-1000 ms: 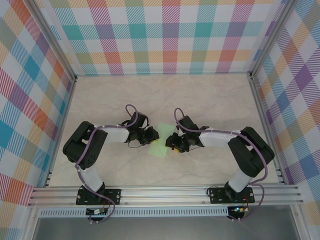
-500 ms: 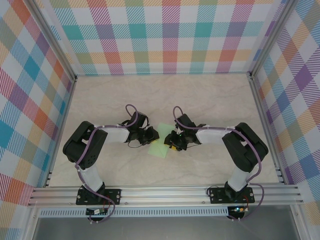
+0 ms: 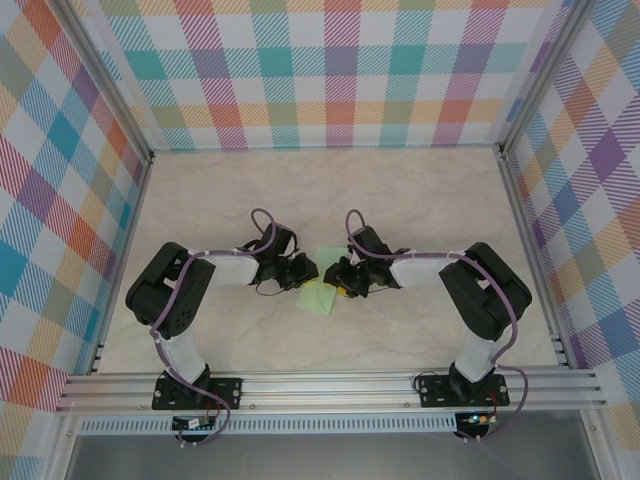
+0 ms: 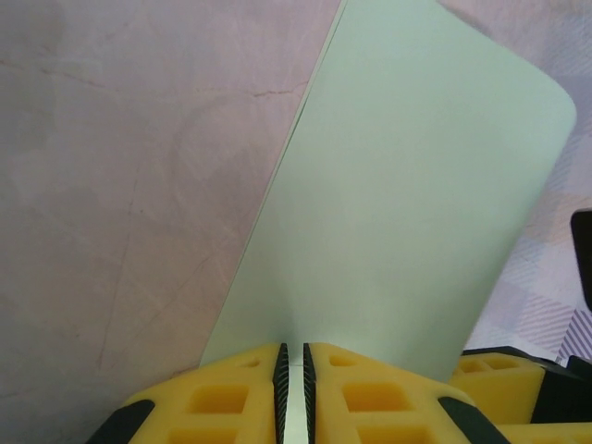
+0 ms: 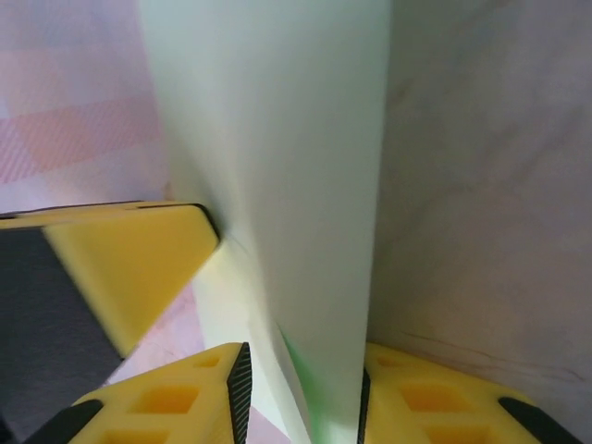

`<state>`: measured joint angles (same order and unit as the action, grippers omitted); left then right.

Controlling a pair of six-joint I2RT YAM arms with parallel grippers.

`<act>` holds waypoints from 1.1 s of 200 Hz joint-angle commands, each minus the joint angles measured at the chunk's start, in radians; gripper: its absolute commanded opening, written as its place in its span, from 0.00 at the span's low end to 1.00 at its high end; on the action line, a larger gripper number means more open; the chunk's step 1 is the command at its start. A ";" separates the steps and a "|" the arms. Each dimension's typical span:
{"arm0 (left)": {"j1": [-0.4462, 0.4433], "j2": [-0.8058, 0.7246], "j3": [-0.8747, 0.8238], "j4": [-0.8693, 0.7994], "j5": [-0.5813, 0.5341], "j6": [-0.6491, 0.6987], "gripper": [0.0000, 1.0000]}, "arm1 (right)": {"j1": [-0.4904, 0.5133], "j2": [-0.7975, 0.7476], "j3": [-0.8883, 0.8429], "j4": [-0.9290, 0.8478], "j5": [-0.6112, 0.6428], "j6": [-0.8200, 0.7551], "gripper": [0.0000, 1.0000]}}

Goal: Fold a paper plane with a square sheet of paper (pick it up from the middle)
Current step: Turn over the paper at the center of the table.

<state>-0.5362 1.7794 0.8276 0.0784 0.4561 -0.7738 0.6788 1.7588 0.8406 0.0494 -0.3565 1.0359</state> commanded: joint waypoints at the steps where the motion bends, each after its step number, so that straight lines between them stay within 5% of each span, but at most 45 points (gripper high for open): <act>1: -0.007 -0.002 0.008 -0.055 -0.026 -0.012 0.16 | 0.005 0.004 -0.030 0.097 -0.013 0.004 0.34; 75: -0.007 -0.105 0.005 -0.064 -0.051 -0.058 0.20 | 0.005 -0.028 -0.055 0.073 -0.026 -0.074 0.13; 128: -0.007 -0.414 -0.011 -0.293 -0.235 -0.007 0.26 | 0.005 -0.180 0.094 -0.327 0.041 -0.296 0.04; 179: 0.007 -0.725 -0.086 -0.498 -0.394 0.012 0.36 | 0.015 -0.332 0.345 -1.033 0.475 -0.465 0.09; 220: 0.018 -0.845 -0.147 -0.536 -0.454 -0.017 0.39 | 0.063 -0.218 0.557 -1.451 0.908 -0.384 0.06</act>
<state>-0.5278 0.9829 0.7124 -0.3813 0.0742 -0.7853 0.7193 1.4590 1.3277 -1.0264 0.2340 0.6315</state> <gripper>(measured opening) 0.386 0.070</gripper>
